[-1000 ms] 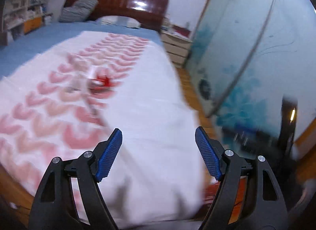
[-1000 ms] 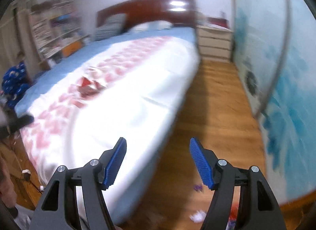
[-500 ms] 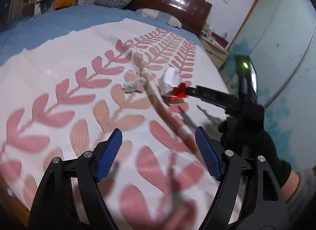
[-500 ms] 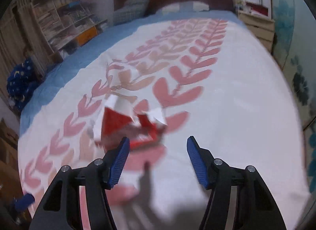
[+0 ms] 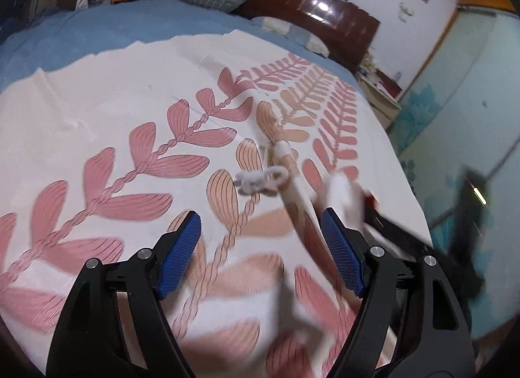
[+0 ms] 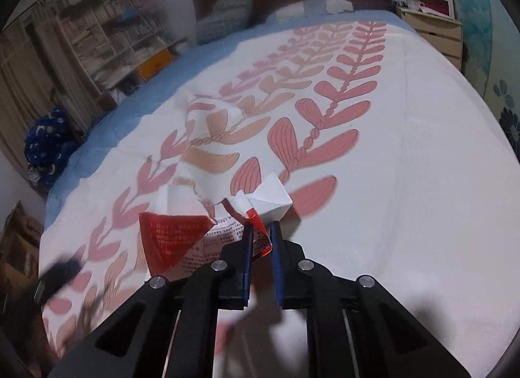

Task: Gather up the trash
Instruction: 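Grasp the red-and-white packet with the right tool while the left grasps a white tissue, then carry the packet and tissue to the red wastebasket and open both tools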

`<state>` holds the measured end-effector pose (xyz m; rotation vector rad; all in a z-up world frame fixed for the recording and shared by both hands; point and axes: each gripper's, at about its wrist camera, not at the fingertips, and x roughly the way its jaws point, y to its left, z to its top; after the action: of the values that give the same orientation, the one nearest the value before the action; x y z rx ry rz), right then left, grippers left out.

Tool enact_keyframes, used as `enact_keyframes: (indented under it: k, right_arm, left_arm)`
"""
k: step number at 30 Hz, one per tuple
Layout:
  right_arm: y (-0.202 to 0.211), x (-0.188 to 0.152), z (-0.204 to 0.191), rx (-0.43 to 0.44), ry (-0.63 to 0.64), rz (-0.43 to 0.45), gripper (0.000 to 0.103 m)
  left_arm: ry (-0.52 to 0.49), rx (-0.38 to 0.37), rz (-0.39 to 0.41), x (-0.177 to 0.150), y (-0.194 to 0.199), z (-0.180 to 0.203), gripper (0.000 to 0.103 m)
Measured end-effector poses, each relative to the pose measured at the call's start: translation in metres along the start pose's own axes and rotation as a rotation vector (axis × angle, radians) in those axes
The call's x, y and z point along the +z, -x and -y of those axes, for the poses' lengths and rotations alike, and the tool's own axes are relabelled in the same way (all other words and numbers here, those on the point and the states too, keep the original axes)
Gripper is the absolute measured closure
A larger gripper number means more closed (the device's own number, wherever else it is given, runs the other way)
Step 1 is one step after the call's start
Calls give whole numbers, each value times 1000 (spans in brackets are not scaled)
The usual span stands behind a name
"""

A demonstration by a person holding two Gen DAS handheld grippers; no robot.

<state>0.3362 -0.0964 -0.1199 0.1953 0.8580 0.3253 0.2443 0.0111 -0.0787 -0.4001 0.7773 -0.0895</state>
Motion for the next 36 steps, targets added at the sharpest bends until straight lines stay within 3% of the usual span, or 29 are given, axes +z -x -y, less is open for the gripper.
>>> enact_keyframes:
  k: [6, 11, 16, 18, 19, 21, 23, 31, 33, 36]
  right_arm:
    - [15, -11, 23, 16, -70, 3, 91]
    - [11, -13, 26, 26, -78, -17, 91]
    - [10, -15, 27, 33, -76, -18, 91]
    - [11, -15, 27, 33, -77, -17, 91]
    - [11, -15, 26, 34, -77, -17, 91]
    - [14, -16, 27, 36, -79, -1, 91]
    - [18, -16, 27, 46, -79, 19, 92]
    - [47, -17, 34, 84, -93, 54, 93]
    - [68, -16, 39, 103, -125, 55, 93]
    - [137, -17, 46, 131, -128, 100, 93]
  left_arm:
    - [-7, 22, 5, 20, -42, 5, 25]
    - [74, 28, -98, 19, -83, -8, 25]
    - [88, 34, -79, 25, -91, -8, 26]
    - [67, 40, -88, 25, -94, -5, 43]
    - [59, 39, -105, 24, -96, -4, 66]
    - [53, 38, -103, 24, -97, -3, 70]
    - [52, 29, -109, 22, -95, -2, 81]
    - [-4, 23, 1, 3, -16, 24, 81]
    - [-11, 18, 30, -7, 15, 30, 81]
    - [4, -1, 68, -22, 65, 43, 81]
